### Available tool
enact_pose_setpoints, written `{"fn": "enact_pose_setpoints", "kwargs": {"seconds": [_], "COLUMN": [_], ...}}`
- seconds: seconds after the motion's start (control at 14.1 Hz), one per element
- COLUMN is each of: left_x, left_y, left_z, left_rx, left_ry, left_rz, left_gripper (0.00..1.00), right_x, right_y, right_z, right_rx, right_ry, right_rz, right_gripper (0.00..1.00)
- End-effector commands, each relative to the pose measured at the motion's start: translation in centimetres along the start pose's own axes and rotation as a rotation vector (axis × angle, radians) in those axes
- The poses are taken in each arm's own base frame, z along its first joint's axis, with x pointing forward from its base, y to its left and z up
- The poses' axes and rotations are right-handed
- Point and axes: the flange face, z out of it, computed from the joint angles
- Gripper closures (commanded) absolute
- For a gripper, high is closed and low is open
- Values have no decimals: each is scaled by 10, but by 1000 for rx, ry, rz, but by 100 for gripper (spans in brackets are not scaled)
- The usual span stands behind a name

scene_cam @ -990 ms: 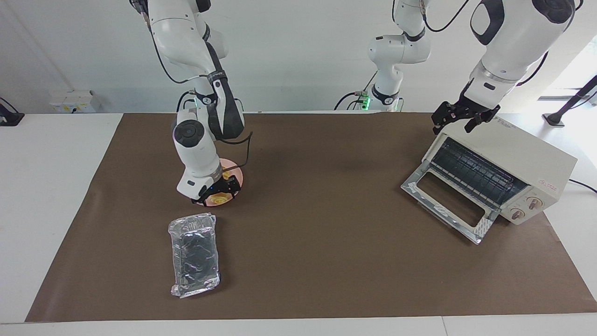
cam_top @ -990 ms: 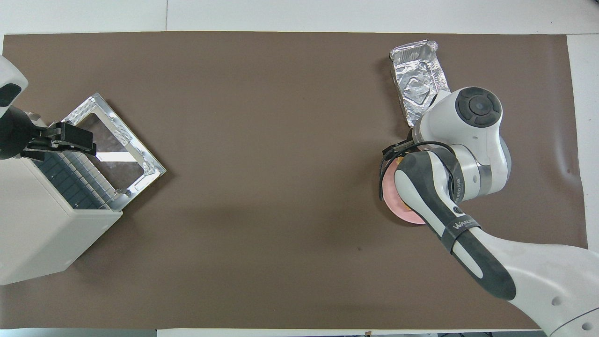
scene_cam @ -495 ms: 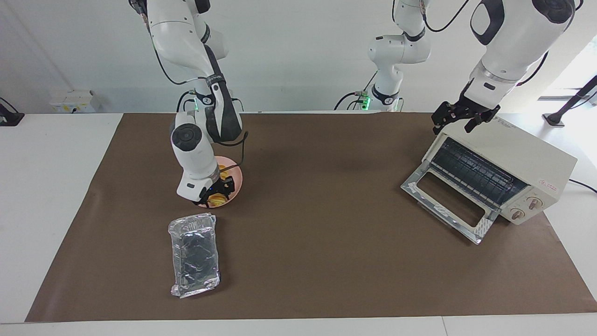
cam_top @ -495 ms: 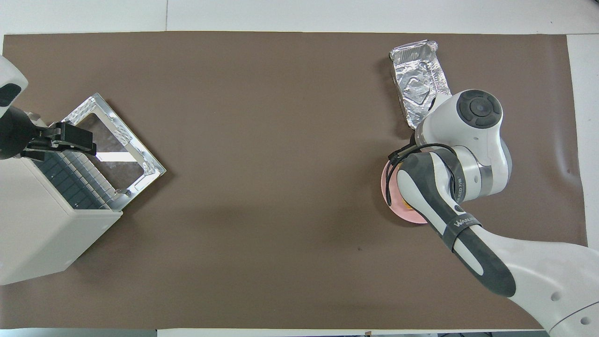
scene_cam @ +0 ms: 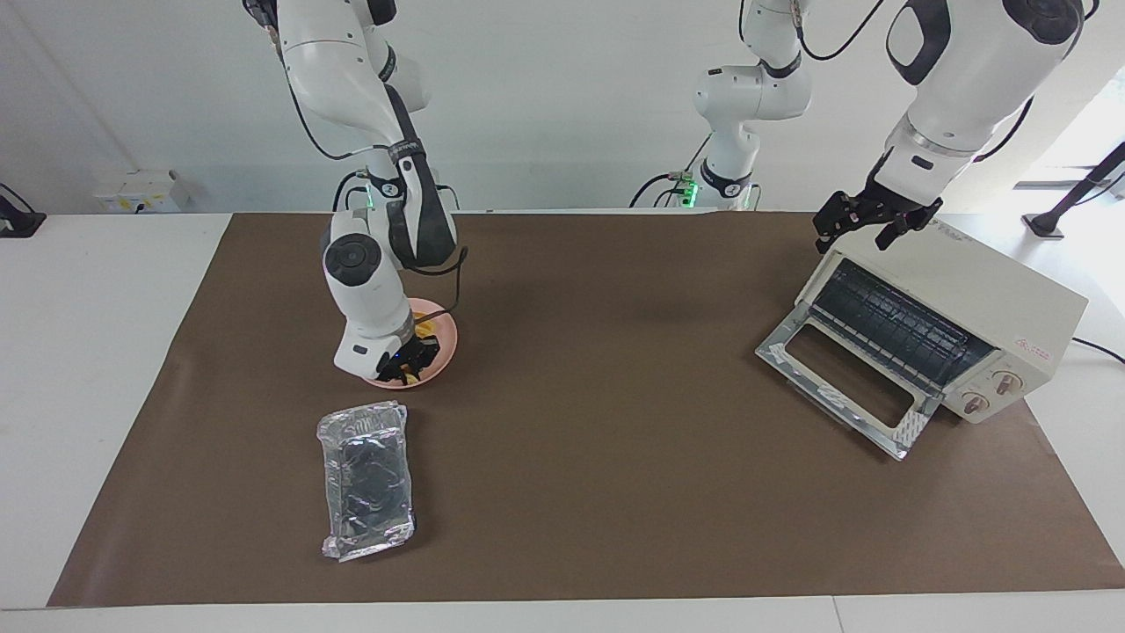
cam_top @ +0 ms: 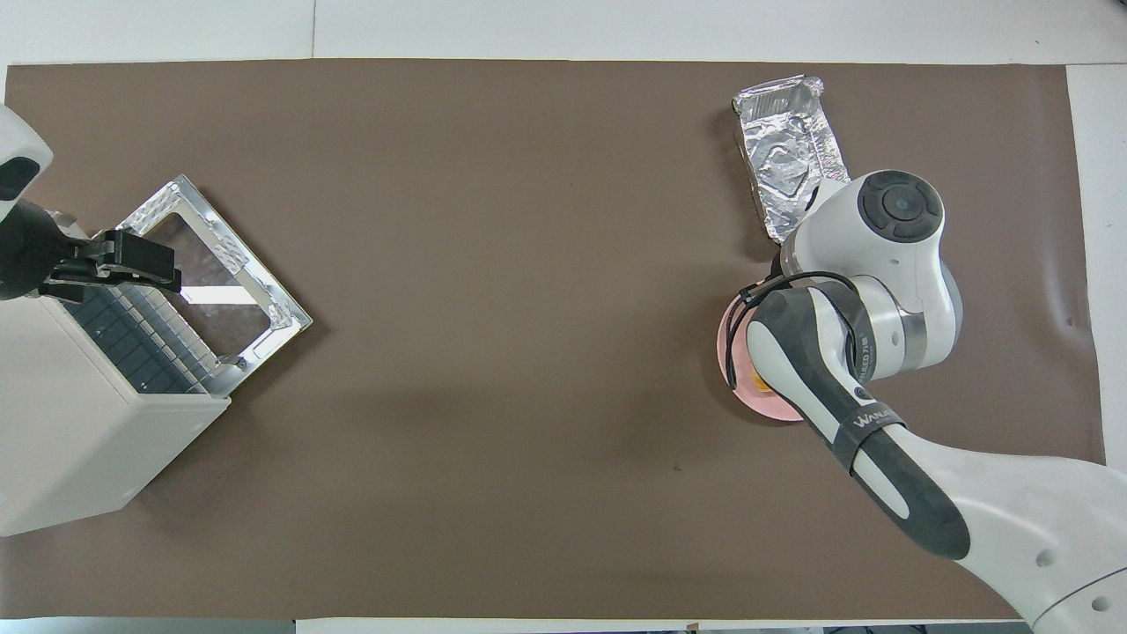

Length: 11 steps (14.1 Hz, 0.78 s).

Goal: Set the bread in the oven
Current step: 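Grasp the orange bread with the right gripper and lift it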

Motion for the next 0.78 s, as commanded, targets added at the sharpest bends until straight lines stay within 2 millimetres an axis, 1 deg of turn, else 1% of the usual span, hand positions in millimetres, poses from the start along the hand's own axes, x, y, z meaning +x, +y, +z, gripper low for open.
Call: {"fn": "enact_pose_setpoints", "kwargs": {"seconds": [0.0,0.21,0.28,0.42,0.5,0.64,0.71], "left_x": [-4,-4,-4,-4,-4,-4,-4], "left_y": [-1,-1,-1,-1,-1,-1,-1], "left_z": [-5,-5,-5,-5,-5,-5,-5], "left_rx": [11,11,11,13,11,11,11], "left_ry": [3,3,3,3,3,3,3], "left_rz": [-4,-4,-4,-4,-4,-4,-4], "left_gripper": [0,0,0,0,0,0,0], "right_x": [-1,2,6,16,23,43,50], "right_y": [4,11,14,24,35,42,51], "right_z": [-15,-37,-48,-78,-99,-122,-129], "right_rx": [1,4,8,20,22,44,57], "right_ry": [-17,-28,-32,-33,-30,-15,-2], "right_rz": [-15,-7,-2,17,30,43,61], "right_gripper": [100,100,100,100,100,100,100]}}
